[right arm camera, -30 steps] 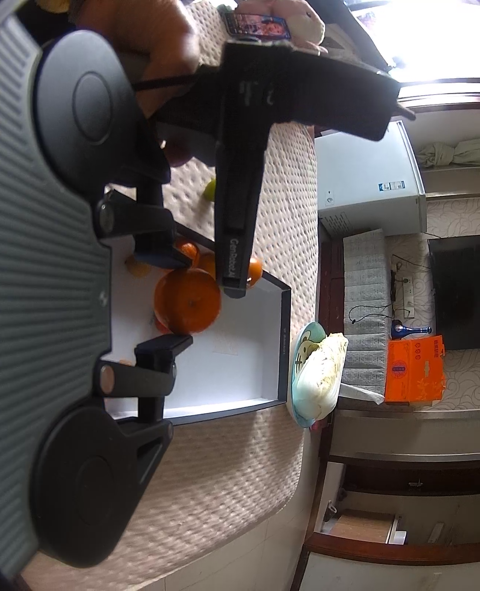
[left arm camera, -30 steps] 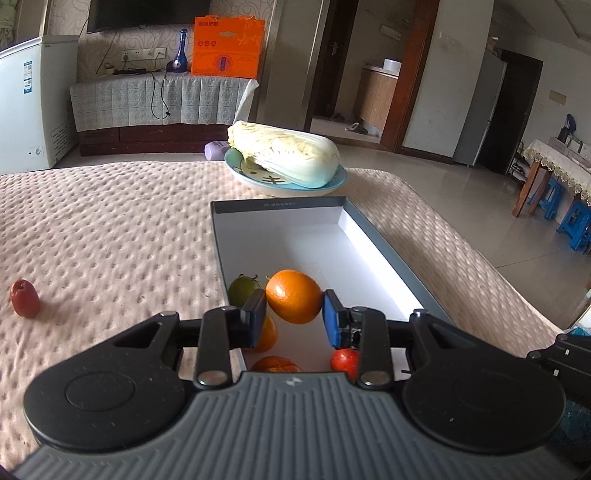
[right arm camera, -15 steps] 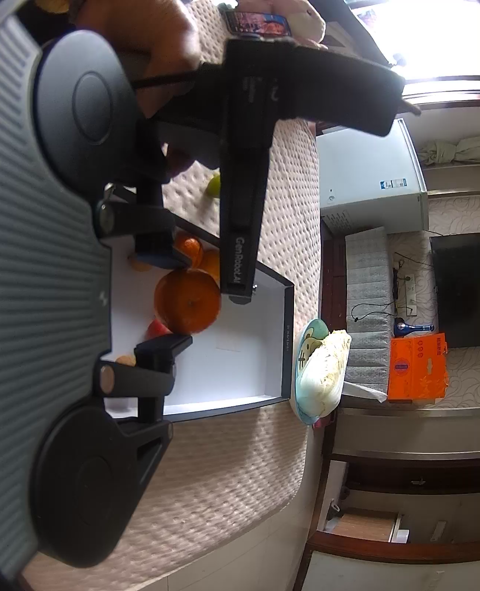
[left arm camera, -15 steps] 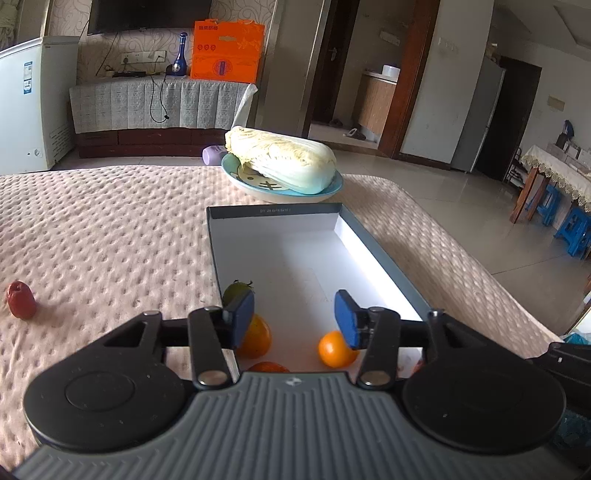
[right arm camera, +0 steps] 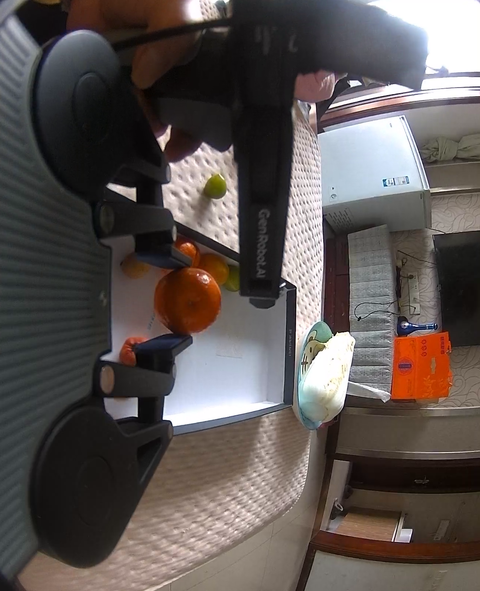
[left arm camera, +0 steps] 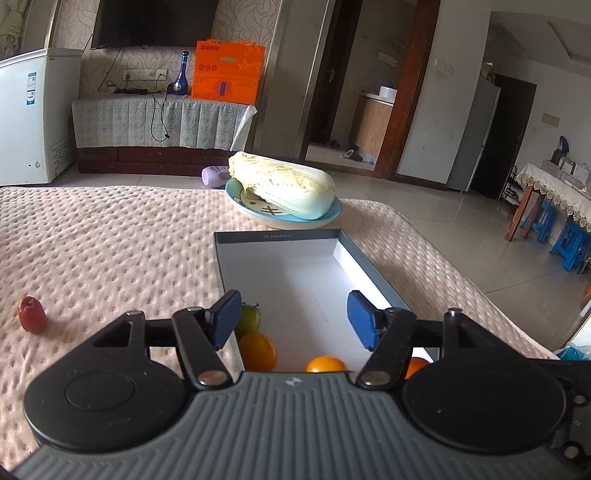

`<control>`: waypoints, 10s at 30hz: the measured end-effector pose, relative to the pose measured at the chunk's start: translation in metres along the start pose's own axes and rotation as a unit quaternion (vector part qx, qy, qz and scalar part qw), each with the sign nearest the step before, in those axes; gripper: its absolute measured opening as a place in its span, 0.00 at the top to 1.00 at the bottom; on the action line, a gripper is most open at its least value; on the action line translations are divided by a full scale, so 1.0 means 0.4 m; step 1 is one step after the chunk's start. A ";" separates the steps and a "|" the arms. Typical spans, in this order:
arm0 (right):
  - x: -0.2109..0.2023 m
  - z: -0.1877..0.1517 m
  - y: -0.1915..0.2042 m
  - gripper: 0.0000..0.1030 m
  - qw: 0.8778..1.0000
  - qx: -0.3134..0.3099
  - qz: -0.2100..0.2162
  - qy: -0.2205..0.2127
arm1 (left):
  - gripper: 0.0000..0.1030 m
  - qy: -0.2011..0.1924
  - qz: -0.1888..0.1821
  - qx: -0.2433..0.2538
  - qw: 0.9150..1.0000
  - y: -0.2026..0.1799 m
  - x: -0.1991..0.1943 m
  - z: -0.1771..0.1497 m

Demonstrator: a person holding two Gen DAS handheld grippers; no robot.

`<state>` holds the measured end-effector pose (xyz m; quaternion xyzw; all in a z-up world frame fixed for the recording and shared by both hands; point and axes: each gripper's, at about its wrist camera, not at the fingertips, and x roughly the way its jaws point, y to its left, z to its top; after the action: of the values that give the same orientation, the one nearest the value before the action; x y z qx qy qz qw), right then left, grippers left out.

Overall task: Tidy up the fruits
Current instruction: 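Move both tools back to the red apple and green lime, then approach the green lime with the right tool and the apple with the left, then grasp the green lime with the right tool while the left tool grasps the red apple, then carry the lime and apple over the box lid and open both tools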

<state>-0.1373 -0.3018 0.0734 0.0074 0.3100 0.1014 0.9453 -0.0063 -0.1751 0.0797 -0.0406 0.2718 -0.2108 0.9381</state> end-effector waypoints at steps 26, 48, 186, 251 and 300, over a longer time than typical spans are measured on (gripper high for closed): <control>0.099 0.022 0.018 0.60 0.998 0.051 -0.039 0.005 | 0.29 -0.012 0.017 0.001 1.000 0.086 -0.090 0.007; 0.130 0.032 0.046 0.52 0.995 0.069 -0.067 -0.012 | 0.28 -0.018 0.054 -0.015 0.998 0.209 -0.160 0.014; 0.317 0.030 0.309 0.54 0.998 -0.057 0.000 0.026 | 0.28 0.082 0.152 -0.046 0.984 0.548 -0.009 -0.067; 0.160 0.064 0.253 0.72 0.998 -0.046 0.042 -0.026 | 0.65 0.045 0.150 -0.012 0.988 0.390 -0.029 0.017; 0.065 0.001 -0.007 0.69 0.999 -0.014 -0.034 0.019 | 0.35 0.024 -0.004 0.095 0.995 -0.068 0.096 0.013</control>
<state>-0.1162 -0.2995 0.0582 -0.0186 0.3269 0.0736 0.9420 0.0154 -0.2159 0.0705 0.0531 0.2731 -0.2408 0.9299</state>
